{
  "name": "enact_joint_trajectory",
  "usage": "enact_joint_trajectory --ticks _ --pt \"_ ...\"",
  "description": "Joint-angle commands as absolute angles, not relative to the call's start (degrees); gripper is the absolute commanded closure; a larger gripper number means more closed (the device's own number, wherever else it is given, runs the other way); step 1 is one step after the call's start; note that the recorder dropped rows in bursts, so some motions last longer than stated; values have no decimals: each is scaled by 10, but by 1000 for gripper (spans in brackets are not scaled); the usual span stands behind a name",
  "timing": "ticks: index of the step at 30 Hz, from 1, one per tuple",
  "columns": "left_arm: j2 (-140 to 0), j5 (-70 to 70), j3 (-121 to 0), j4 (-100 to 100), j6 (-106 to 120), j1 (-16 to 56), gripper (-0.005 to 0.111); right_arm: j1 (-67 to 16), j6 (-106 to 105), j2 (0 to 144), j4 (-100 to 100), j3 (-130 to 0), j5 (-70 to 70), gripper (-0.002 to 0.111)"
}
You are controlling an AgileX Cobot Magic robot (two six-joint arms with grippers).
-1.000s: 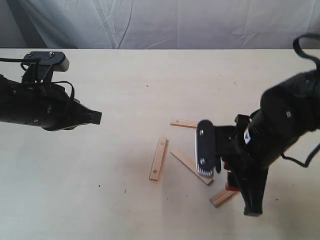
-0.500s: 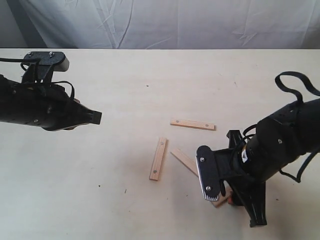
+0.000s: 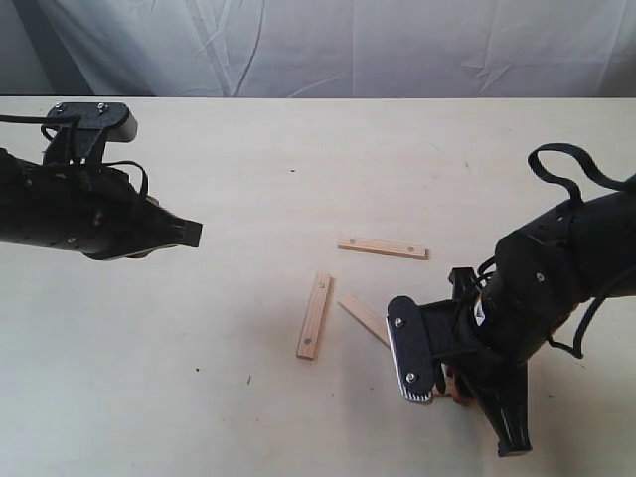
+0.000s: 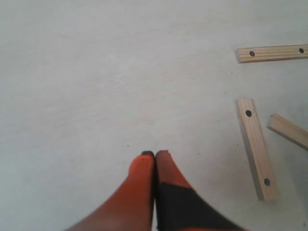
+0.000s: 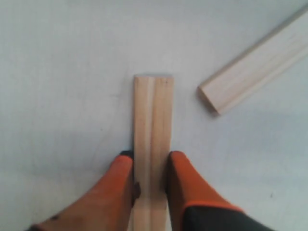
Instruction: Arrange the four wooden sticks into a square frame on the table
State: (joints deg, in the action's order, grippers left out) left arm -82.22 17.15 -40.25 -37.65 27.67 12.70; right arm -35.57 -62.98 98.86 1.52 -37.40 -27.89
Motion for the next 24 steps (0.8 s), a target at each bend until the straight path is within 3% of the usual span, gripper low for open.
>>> enact_joint_trajectory --ticks 1,6,10,16,24 --pt "-817 170 -400 -385 276 127 107 -354 -621 984 9 -377 -273 108" --pt "-817 170 -400 -389 276 127 107 -354 -532 926 32 -453 -328 108" --pt "-817 167 -400 -389 276 127 107 -354 -329 924 33 -537 -342 108" --pt "-817 167 -400 -387 276 127 107 -353 40 1006 -3 -634 -346 108" --pt "-817 169 -400 -387 276 127 107 -353 330 1121 -134 -666 -370 108"
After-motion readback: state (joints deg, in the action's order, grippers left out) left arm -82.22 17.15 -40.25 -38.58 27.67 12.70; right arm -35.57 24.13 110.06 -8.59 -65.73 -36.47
